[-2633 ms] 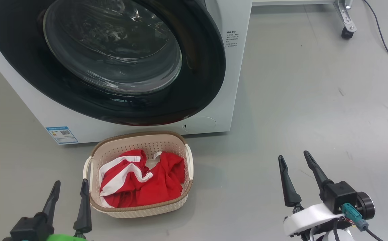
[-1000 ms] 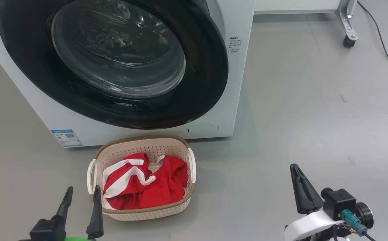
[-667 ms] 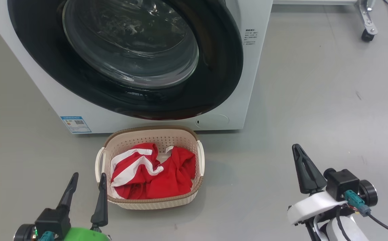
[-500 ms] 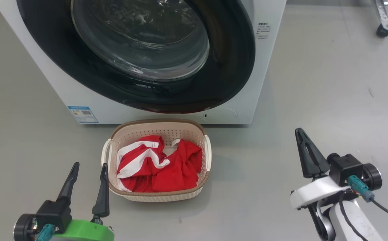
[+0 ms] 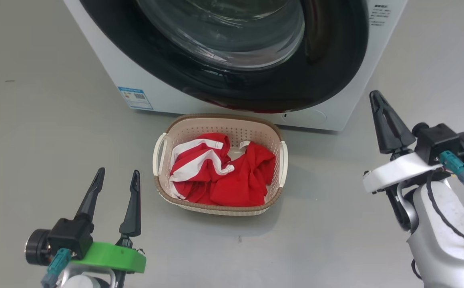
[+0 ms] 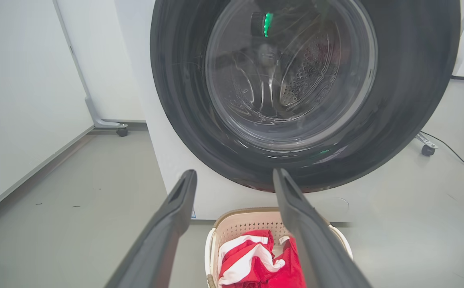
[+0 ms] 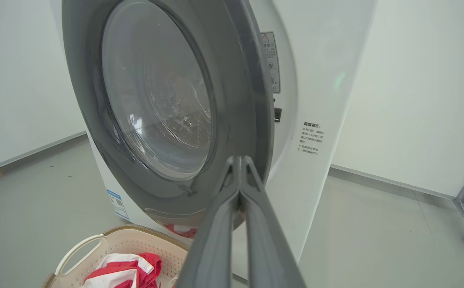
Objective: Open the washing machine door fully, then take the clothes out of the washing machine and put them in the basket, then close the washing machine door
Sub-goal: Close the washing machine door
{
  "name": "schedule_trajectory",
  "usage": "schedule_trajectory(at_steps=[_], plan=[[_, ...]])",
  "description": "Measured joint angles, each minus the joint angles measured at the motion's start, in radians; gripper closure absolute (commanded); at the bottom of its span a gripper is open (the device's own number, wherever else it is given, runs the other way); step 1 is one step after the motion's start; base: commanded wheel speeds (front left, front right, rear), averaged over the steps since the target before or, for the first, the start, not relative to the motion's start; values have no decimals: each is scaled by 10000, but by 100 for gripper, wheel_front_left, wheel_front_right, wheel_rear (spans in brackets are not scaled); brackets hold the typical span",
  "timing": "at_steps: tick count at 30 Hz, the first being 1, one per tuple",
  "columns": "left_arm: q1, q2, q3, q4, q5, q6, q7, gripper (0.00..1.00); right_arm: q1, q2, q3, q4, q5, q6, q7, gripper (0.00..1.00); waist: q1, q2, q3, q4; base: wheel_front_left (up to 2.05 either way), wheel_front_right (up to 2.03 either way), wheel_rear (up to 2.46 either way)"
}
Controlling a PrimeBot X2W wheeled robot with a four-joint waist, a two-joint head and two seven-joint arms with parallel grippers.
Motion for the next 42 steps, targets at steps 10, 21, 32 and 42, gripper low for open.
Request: schedule_trajectory(at_steps=[10, 21, 32, 42], plan=[[-244, -140, -44, 2, -15, -151, -27, 0, -1544, -359, 46, 529, 0, 247, 176, 100, 0, 0, 615, 772, 0, 0, 0], [-647, -226, -104, -35, -4, -349, -27, 0, -3055, -748, -107, 1068, 92, 345, 391, 100, 0, 0, 1334, 1378, 0, 0, 0], [-806, -291, -79, -48, -2, -410, -29, 0, -3879, -886, -228, 1749, 307, 426, 345, 100, 0, 0, 1771, 1747, 0, 0, 0], [-941, -339, -73, -77, 0, -441, -29, 0, -4840, -1112, -445, 2420, 307, 451, 334, 100, 0, -1, 1927, 1885, 0, 0, 0]])
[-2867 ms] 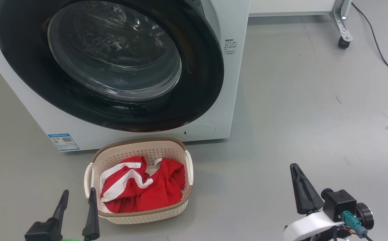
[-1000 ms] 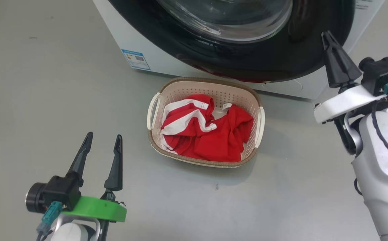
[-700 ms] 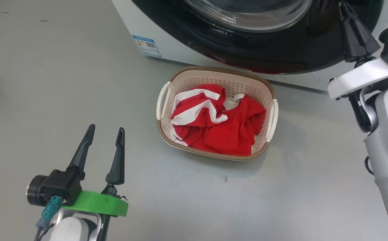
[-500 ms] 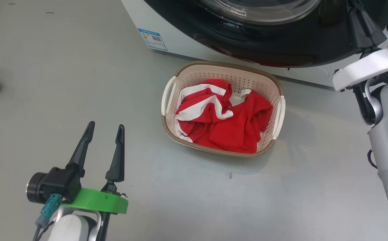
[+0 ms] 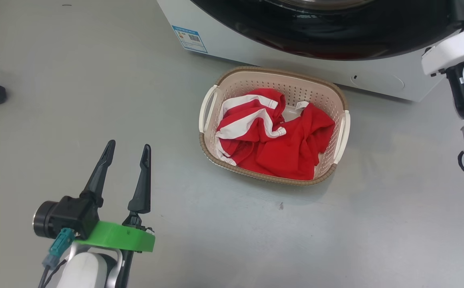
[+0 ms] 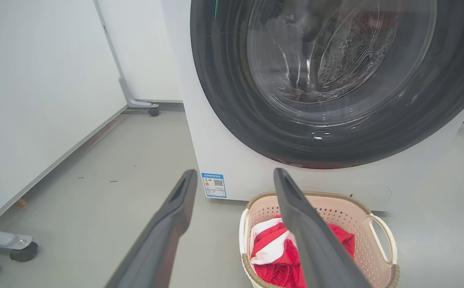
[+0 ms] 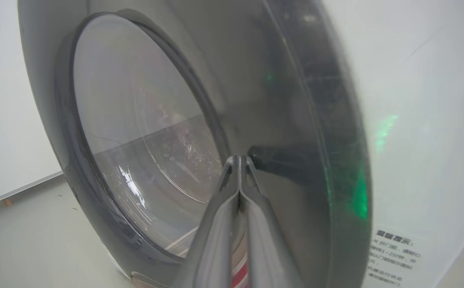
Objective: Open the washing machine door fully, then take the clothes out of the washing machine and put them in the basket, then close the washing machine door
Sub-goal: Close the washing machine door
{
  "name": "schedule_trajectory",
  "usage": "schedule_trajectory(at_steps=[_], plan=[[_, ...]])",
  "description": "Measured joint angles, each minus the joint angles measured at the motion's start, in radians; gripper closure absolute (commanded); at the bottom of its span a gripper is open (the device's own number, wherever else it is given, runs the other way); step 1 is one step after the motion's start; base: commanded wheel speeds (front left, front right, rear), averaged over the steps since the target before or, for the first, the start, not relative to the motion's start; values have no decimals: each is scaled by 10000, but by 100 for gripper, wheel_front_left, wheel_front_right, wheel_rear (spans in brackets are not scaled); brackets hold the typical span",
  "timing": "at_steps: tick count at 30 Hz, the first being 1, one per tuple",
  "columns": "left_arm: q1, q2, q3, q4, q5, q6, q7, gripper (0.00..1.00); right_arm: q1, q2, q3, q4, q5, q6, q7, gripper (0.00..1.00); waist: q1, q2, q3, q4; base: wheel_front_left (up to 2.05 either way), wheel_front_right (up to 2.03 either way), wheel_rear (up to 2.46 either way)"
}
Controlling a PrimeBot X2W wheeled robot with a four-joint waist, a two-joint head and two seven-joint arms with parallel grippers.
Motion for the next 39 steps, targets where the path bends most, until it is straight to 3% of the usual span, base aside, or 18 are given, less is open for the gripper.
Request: schedule_trajectory(at_steps=[11, 17, 32, 37, 39], plan=[[-144, -12, -10, 6, 0, -10, 0, 0, -654, -90, -314, 621, 104, -59, -123, 100, -1, 0, 66, 52, 0, 0, 0], [-187, -29, 15, 81, 0, -10, 0, 0, -699, 36, 12, 1055, 92, -58, -205, 100, -1, 0, -72, -5, 0, 0, 0], [-186, -36, 274, 102, 222, -2, 0, 0, 856, 1089, 1030, 1014, 71, 0, -297, 100, -1, 0, -445, -781, 0, 0, 0], [-185, -36, 355, 102, 357, -4, 0, 0, 1584, 1503, 1026, 359, 146, 2, -297, 100, -1, 0, -614, -1199, 0, 0, 0], [-184, -36, 368, 123, 441, -2, 0, 0, 1875, 1609, 965, 90, 192, 2, -297, 75, -1, 0, -683, -1387, 0, 0, 0]])
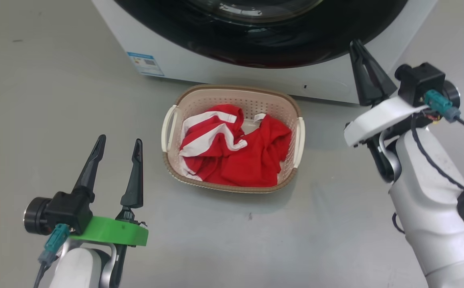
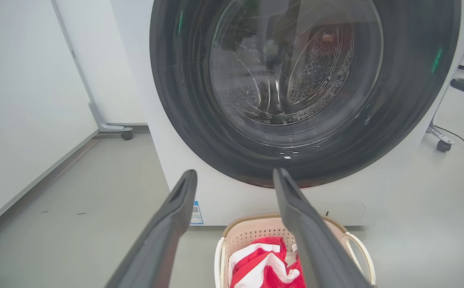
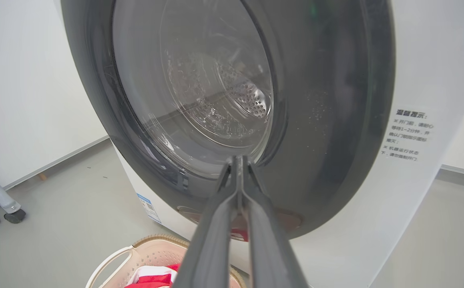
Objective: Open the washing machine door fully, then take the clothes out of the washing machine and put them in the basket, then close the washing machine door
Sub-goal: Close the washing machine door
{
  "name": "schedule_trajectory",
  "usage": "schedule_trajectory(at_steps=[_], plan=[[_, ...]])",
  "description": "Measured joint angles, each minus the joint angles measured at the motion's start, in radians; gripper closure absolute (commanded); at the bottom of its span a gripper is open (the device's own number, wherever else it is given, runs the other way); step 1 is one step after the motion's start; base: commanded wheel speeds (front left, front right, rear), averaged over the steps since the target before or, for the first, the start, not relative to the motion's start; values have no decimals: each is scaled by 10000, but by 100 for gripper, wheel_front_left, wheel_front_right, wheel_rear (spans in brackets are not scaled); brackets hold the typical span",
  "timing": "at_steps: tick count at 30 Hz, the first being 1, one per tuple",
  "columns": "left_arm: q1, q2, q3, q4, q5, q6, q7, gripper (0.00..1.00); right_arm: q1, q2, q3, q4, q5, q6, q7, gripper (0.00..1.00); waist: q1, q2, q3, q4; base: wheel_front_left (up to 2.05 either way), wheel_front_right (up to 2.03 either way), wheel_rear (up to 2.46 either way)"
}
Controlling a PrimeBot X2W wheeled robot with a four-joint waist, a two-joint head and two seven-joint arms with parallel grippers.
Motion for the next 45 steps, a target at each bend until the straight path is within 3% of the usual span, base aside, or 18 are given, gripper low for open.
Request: schedule_trajectory(at_steps=[1, 3, 4, 16, 30, 45], plan=[[4, 0, 19, 13, 2, 0, 0, 0, 165, 23, -12, -98, 4, 0, 0, 60, 0, 0, -37, -95, 0, 0, 0], [10, 0, 35, 67, 46, -4, 0, 0, 542, 71, -46, -272, 42, 0, 0, 7, 0, 0, -116, -288, 0, 0, 0], [16, 0, 35, 100, 86, -8, 0, 0, 735, 90, -65, -341, 42, 0, 0, 0, 0, 0, -158, -382, 0, 0, 0], [545, 2, 111, 462, 173, -90, 0, 0, 2708, 336, -399, -1509, 134, -71, 0, 0, 0, 0, -874, -1267, 0, 0, 0], [1331, 13, 209, 899, 219, -88, 0, 0, 5034, 510, -654, -2731, 29, -826, 0, 0, 0, 0, -1965, -2048, 0, 0, 0], [1894, 38, 307, 1197, 276, -71, 0, 0, 6671, 610, -546, -3599, -67, -1108, 0, 0, -1, 0, -2763, -2605, 0, 0, 0]])
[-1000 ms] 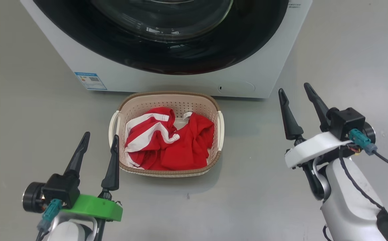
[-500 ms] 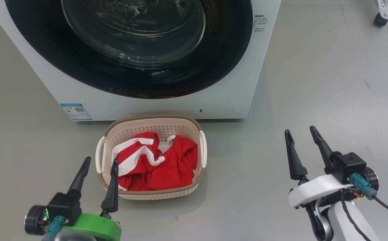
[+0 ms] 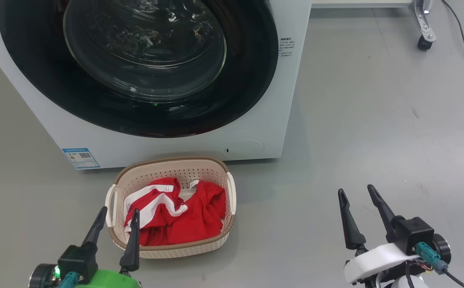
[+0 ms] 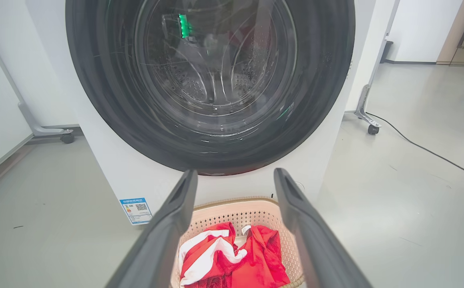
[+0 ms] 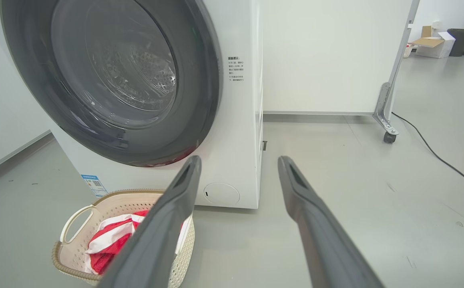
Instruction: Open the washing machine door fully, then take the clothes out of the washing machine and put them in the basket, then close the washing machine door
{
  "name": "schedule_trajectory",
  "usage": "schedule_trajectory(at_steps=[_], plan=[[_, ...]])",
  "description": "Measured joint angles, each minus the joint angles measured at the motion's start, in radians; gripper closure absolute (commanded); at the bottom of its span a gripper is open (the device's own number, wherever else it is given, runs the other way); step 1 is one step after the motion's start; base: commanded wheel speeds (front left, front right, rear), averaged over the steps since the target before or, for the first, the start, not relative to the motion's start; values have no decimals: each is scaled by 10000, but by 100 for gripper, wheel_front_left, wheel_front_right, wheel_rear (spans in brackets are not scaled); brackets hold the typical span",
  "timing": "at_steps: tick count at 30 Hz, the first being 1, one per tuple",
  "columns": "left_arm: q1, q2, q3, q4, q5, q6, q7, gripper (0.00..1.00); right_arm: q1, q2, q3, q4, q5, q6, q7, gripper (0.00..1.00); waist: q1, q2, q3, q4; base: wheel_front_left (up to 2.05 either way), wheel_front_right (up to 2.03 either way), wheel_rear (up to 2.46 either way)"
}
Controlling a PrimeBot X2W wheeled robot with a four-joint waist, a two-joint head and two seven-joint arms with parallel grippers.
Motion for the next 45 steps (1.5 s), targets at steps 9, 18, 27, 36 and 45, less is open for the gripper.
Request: schedule_trajectory(at_steps=[9, 18, 27, 36, 45], plan=[[128, 4, -54, 217, 0, 2, 0, 0, 448, 31, 19, -284, 2, -104, 0, 0, 0, 0, -326, -140, 0, 0, 0], [202, 12, -136, 261, 0, 2, 0, 0, 708, 46, 44, -477, 19, -182, 0, 0, 0, 0, -461, -66, 0, 0, 0], [253, 12, -136, 272, 0, 2, 0, 0, 784, 46, 98, -568, 127, -184, 0, 0, 0, 0, -515, -17, 0, 0, 0], [260, 12, -140, 274, 0, 2, 0, 0, 914, 48, 209, -617, 211, -270, 0, 0, 0, 0, -566, 8, 0, 0, 0], [282, -13, -151, 437, -2, -2, 29, 100, 935, 69, 280, -458, 217, -270, 4, 100, 0, 0, -567, 1, 0, 0, 0]])
